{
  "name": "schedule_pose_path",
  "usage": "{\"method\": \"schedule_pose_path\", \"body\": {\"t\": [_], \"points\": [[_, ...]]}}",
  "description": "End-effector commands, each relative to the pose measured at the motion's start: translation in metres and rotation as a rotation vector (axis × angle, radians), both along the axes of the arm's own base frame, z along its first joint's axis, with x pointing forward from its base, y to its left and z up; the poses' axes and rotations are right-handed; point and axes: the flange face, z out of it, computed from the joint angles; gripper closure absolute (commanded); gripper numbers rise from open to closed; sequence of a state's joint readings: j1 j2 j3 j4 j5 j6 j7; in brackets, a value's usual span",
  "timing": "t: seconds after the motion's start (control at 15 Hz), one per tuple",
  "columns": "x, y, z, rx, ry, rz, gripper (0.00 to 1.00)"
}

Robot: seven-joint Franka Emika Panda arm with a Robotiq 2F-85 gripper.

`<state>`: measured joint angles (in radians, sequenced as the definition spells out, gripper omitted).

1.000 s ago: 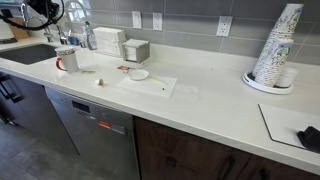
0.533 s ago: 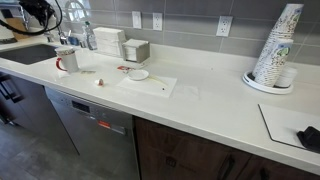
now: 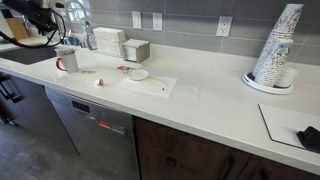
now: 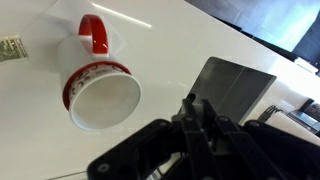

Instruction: Pick up the white tea cup, pour the contents of the white teacup into the paper cup on the left, put the white tea cup back on the kitchen paper

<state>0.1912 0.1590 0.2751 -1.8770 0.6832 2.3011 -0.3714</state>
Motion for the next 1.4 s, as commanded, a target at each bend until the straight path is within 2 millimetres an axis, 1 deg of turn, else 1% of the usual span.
{"method": "schedule_pose_path", "body": {"t": [0.0, 0.27, 0.67, 0.87, 1.33], "points": [[-0.007, -0.018, -0.027, 0.086, 0.038, 0.002, 0.97], [-0.007, -0.031, -0.054, 0.2, 0.053, -0.012, 0.97], [-0.009, -0.047, -0.076, 0.383, 0.033, -0.029, 0.97], [-0.011, -0.053, -0.082, 0.463, 0.014, -0.033, 0.97], [-0.013, -0.054, -0.085, 0.624, -0.022, 0.015, 0.97]]}}
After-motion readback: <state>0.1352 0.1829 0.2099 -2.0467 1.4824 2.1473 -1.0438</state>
